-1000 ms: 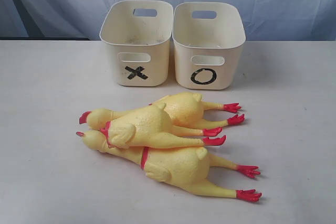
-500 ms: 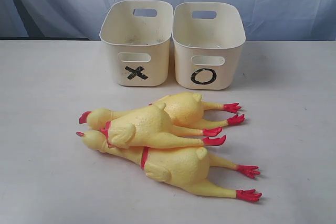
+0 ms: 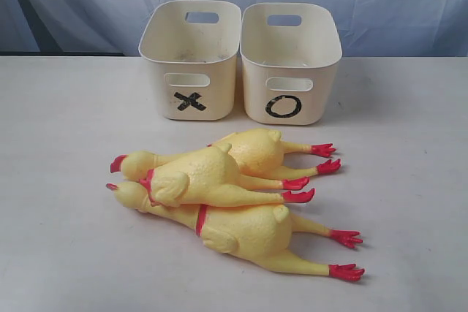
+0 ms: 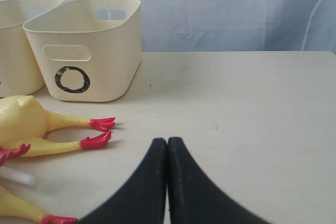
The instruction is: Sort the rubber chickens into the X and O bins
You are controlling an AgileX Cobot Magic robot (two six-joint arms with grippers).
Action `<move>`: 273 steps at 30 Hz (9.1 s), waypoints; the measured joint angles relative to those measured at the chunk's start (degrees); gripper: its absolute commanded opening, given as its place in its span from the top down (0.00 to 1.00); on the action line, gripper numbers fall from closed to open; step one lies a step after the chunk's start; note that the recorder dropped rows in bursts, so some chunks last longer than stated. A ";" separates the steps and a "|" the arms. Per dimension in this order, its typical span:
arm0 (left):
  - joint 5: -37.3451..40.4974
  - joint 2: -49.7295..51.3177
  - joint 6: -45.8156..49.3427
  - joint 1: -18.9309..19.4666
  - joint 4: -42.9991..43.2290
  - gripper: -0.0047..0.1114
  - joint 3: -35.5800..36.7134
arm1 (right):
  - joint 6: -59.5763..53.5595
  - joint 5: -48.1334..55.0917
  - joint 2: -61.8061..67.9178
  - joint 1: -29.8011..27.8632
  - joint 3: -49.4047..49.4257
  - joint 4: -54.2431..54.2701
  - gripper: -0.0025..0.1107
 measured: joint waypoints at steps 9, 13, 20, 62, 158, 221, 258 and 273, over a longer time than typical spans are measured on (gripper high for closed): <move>0.00 0.00 0.00 0.00 0.00 0.96 0.00 | 0.00 0.00 0.00 0.00 0.00 0.00 0.98; -2.36 0.00 0.00 0.00 -2.10 0.96 0.00 | 0.00 0.00 0.00 0.00 0.00 0.00 0.98; -13.06 0.00 -0.11 0.00 -19.30 0.96 0.00 | 0.00 0.00 0.00 0.00 0.00 0.00 0.98; -43.30 40.00 -104.87 0.00 91.92 0.96 -35.57 | 0.00 0.00 0.00 0.00 0.00 0.00 0.98; -0.32 76.33 61.26 -37.16 -38.21 0.40 -48.57 | 0.00 0.20 0.00 0.00 0.00 0.00 0.98; 5.22 94.21 60.57 -39.12 -14.01 0.10 -48.61 | 0.11 0.20 0.00 0.00 0.00 0.00 0.98; 6.23 94.34 60.57 -39.22 -14.01 0.81 -48.61 | 0.11 0.20 0.00 0.00 0.00 0.00 0.98; 6.70 88.45 60.57 -39.22 -11.96 0.96 -48.61 | 0.11 0.20 0.00 0.00 0.00 0.00 0.98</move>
